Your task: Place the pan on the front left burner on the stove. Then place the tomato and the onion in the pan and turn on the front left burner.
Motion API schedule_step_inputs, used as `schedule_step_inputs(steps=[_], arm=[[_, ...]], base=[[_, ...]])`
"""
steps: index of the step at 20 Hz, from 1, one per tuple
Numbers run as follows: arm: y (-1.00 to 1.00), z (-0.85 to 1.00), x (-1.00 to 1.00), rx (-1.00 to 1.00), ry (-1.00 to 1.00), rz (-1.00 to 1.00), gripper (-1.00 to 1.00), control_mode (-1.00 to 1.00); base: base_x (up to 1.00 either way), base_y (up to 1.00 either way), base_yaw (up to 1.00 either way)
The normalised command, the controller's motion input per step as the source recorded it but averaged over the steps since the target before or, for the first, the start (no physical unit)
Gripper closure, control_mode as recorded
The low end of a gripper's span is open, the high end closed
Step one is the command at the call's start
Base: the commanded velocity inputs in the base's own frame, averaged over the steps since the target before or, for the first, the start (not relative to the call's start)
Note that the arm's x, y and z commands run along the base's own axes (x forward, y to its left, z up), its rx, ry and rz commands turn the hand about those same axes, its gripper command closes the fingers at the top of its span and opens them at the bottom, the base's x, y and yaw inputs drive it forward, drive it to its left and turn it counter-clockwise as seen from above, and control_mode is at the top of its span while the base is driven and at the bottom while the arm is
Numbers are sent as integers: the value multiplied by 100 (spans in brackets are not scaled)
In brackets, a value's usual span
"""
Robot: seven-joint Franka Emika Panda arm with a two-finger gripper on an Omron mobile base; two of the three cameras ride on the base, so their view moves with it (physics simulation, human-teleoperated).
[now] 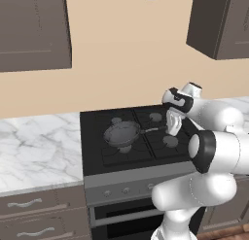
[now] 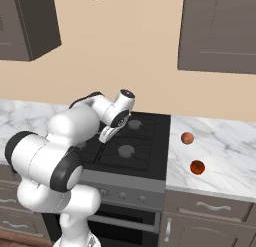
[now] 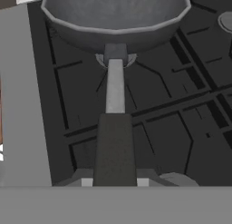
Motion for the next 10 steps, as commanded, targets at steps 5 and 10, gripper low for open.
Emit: schedule_step_inputs(steps=[5, 10], arm=[[0, -19, 9, 0, 0, 0, 100, -100], [1, -22, 12, 0, 0, 0, 100, -100]], base=[[0, 0, 0], [0, 0, 0]])
